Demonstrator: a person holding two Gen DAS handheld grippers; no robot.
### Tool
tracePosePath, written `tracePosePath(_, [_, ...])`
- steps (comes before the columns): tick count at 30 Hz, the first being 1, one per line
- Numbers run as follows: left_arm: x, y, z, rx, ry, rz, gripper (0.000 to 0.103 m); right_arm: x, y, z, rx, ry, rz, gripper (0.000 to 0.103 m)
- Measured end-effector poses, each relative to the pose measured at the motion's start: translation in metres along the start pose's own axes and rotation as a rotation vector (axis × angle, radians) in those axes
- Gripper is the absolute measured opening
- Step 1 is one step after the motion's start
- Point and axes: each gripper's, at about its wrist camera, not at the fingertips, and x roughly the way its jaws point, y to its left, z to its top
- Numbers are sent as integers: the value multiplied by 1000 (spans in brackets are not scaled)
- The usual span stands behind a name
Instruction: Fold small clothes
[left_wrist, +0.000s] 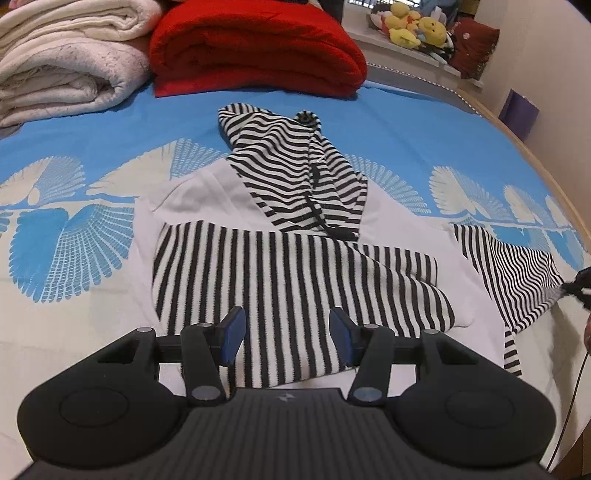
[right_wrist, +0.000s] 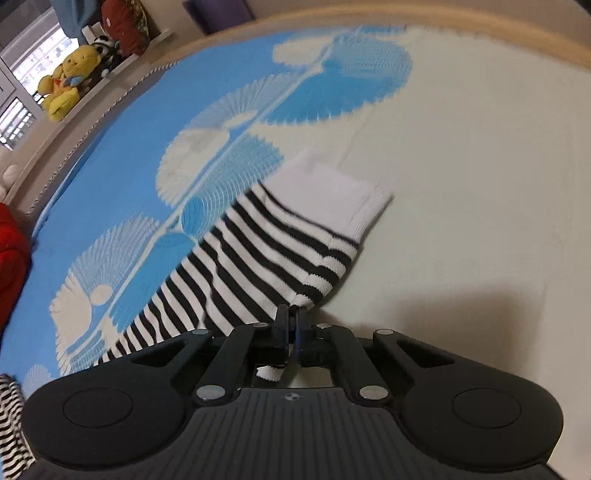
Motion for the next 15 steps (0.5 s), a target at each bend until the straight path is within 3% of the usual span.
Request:
tracePosePath(4, [-10,18,8,-46,-29,9,56,-56,72,-8,-249,-218,8,2])
tracePosePath(6, [-14,31,12,-76,-41,26,56,-99,126,-36,-415,-328,124,1])
tracePosePath(8, [-17,48,16,-119,-43,45,56,-141,176,-81,-558,-353,317,1])
tracePosePath(10, [-20,64,20,-169,-38,54,56,-177,213,-132,-678,-303,556,2])
tracePosePath(12, [-22,79,24,-213,-34,47,56,-203,241,-187,-793,-175,749,2])
tracePosePath(13, [-24,85,25,-230,-36,47,56,-208,251,-210,-835,-81,802,3])
tracePosePath(15, [-28,93,27,-255,-44,51,56,-211,263,-245,-895,77,805,4])
